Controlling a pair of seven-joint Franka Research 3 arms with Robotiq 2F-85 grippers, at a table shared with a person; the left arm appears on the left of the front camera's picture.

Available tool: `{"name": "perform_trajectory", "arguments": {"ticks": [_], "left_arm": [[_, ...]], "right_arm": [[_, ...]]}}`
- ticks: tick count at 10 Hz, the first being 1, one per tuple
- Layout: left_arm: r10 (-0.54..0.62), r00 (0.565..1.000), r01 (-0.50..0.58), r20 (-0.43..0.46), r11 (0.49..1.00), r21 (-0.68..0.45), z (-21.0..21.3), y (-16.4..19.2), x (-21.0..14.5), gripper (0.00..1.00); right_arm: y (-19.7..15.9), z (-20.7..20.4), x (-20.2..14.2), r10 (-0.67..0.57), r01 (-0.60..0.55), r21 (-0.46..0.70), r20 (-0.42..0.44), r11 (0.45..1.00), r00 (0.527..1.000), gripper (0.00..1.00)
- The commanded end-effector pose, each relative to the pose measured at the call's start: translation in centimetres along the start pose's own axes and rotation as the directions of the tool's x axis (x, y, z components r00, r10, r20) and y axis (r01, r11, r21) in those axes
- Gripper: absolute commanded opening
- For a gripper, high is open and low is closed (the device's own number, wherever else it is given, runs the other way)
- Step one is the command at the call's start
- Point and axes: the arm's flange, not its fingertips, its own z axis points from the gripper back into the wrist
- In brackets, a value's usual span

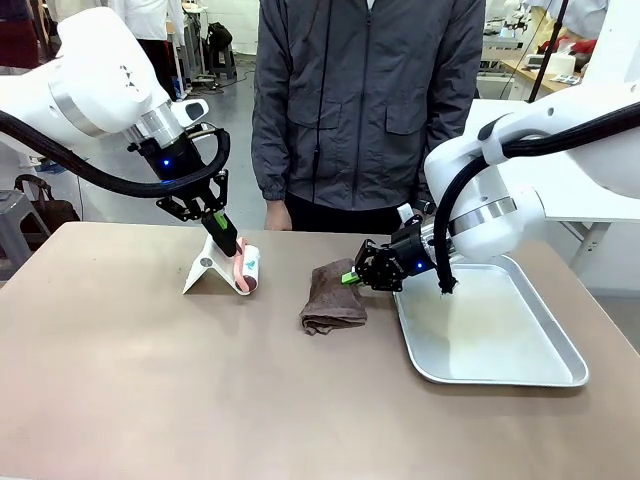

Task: Clean the surface of the table.
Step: Return the Lint Roller and towel to their original positions.

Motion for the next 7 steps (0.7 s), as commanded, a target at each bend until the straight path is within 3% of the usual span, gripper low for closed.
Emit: {"name": "perform_trajectory", "arguments": {"ticks": [1,4,5,6,7], "left_arm": [[0.021,1.0,-0.022,0.017,0.999,0.04,0.13,-0.71,-0.07,0.22],[0.008,1.0,-0.008,0.005,0.999,0.04,-0.11,-0.79,0.15,0.22],[0.018,1.0,-0.018,0.01,0.998,0.055,-0.1,-0.71,0.18,0.31],[0.021,1.0,-0.022,0.01,0.998,0.053,0.0,-0.61,0.22,0.75],[0.03,0.999,-0.032,0.022,0.998,0.06,0.07,-0.54,0.23,0.89]], "right_arm": [[0.47,-0.46,0.76,-0.009,0.009,-0.001,-0.017,1.0,1.0,0.07],[0.69,-0.51,0.73,0.001,-0.001,0.0,-0.02,1.0,1.0,0.07],[0.64,-0.65,0.77,-0.002,0.002,-0.003,-0.026,1.0,1.0,0.07],[0.61,-0.74,0.73,-0.004,0.004,-0.007,-0.032,1.0,0.999,0.1],[0.56,-0.72,0.76,-0.013,0.013,-0.001,-0.044,1.0,0.999,0.56]]}}
